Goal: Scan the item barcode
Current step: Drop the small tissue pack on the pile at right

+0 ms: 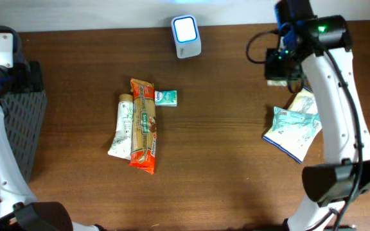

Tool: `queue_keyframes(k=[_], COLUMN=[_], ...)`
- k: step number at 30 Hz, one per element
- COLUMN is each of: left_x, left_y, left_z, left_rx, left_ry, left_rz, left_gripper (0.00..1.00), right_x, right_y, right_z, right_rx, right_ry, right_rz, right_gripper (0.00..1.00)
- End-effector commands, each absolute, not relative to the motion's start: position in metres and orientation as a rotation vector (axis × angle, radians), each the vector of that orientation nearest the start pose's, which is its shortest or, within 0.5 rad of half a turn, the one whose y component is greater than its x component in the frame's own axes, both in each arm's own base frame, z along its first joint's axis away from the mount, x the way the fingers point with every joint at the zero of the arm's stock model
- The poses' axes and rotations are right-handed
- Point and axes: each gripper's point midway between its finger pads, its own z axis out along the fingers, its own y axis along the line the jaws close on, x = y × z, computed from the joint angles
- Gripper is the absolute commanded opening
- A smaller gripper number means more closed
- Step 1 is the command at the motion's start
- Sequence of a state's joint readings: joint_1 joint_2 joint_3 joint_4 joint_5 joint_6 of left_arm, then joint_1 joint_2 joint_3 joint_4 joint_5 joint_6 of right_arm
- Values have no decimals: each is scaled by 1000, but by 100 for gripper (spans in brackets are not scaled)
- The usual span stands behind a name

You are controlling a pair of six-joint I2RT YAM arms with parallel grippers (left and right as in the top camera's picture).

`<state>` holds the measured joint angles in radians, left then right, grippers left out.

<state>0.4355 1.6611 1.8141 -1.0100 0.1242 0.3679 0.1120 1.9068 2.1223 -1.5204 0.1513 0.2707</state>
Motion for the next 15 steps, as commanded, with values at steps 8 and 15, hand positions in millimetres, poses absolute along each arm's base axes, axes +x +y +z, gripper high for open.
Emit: queue_keyframes(k=[8,15], left_x=[405,405], left_y=[166,166], left_z=[290,290], left_rx=[-10,-10], left_ry=[2426,2426], left_rz=[219,219], left_gripper=[99,99], right_x=[352,377], right_y=[-88,-14], right_z=[98,123], right_rx=[809,407], right_ry=[3018,3040], right_rz=[-210,367], right_gripper=[28,67])
